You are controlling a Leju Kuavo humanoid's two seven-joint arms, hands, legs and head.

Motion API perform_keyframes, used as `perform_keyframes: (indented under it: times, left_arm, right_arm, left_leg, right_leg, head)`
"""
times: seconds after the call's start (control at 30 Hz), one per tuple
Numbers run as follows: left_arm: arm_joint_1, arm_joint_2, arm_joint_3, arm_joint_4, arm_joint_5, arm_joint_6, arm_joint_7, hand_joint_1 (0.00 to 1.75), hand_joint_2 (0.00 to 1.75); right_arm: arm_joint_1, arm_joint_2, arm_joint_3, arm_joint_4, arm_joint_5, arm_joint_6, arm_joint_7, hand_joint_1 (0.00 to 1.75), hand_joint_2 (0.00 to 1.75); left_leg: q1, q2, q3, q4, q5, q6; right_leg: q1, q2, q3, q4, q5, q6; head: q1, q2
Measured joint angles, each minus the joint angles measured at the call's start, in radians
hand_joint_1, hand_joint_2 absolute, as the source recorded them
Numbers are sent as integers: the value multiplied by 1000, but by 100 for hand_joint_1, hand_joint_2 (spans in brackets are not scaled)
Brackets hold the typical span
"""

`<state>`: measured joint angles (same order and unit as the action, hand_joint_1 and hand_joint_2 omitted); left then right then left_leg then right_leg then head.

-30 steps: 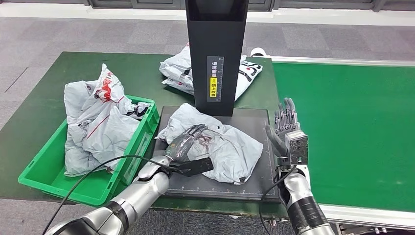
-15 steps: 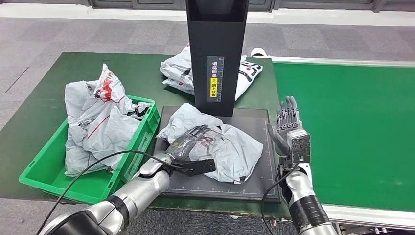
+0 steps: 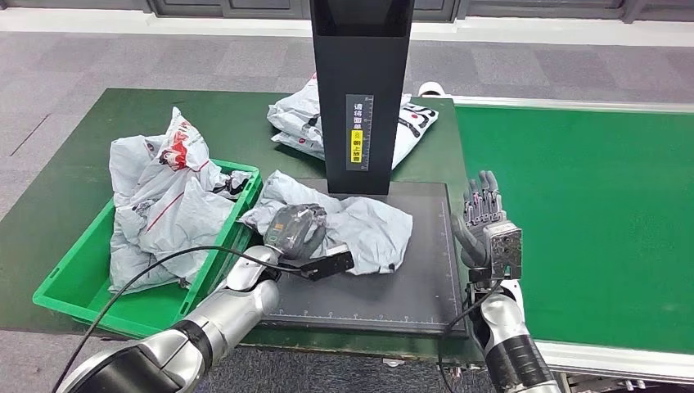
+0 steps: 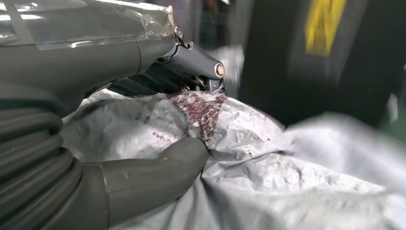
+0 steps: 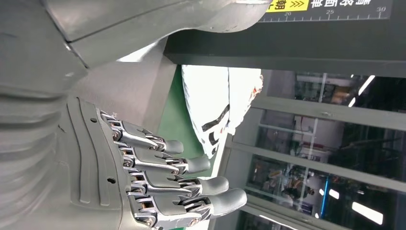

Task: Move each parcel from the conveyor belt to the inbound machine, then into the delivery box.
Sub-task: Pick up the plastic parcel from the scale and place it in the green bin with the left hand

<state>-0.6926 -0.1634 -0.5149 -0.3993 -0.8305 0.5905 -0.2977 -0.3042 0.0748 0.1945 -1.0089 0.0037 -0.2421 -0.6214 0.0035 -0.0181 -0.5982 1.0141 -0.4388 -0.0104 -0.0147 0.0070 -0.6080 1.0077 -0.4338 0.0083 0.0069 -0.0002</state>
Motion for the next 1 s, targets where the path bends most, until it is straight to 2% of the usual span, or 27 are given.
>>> perform_keyframes:
  times: [0.1,0.2,0.33,0.53,0.67,0.8,1.0]
  left_arm:
    - [-10,7,41,-56,-28,80,-25,175,175]
    - [-4,15,126,-179,-180,102,-44,175,175]
    - [31,4,314,-409,-371,104,-97,175,175]
    - [100,-17,601,-709,-390,105,-240,175,175]
    - [135,-34,735,-824,-395,105,-317,175,175]
    - [154,-47,817,-894,-396,105,-328,175,175]
    - [173,-57,872,-953,-444,104,-326,175,175]
  right_arm:
    - [3,0,-4,0,-13,-1,-1,0,175]
    - [3,0,-13,0,-24,2,-4,0,175]
    - [3,0,-19,0,-32,-4,-7,0,175]
    - [32,-7,-33,-20,-39,-19,-4,0,175]
    - [49,-14,-37,-38,-40,-23,3,0,175]
    - [59,-16,-37,-49,-40,-25,3,0,175]
    - [64,-17,-44,-57,-41,-26,4,0,175]
  left_leg:
    - [0,0,-1,0,0,0]
    - [0,1,-2,0,0,0]
    - [0,2,-3,0,-1,0]
    - [0,5,-3,0,-2,-1]
    - [1,6,-3,-1,-2,-1]
    - [1,6,-3,-1,-2,-1]
    - [1,6,-4,-1,-2,-1]
  right_leg:
    - [0,0,-1,0,0,0]
    - [0,1,-2,0,0,0]
    - [-1,3,-4,0,0,0]
    - [0,7,-6,0,0,0]
    - [0,7,-6,0,0,-1]
    - [0,7,-6,0,0,-1]
    - [0,7,-6,0,0,0]
  head:
    - [0,0]
    - [0,0]
    - [0,0]
    - [0,0]
    - [0,0]
    - [0,0]
    - [0,0]
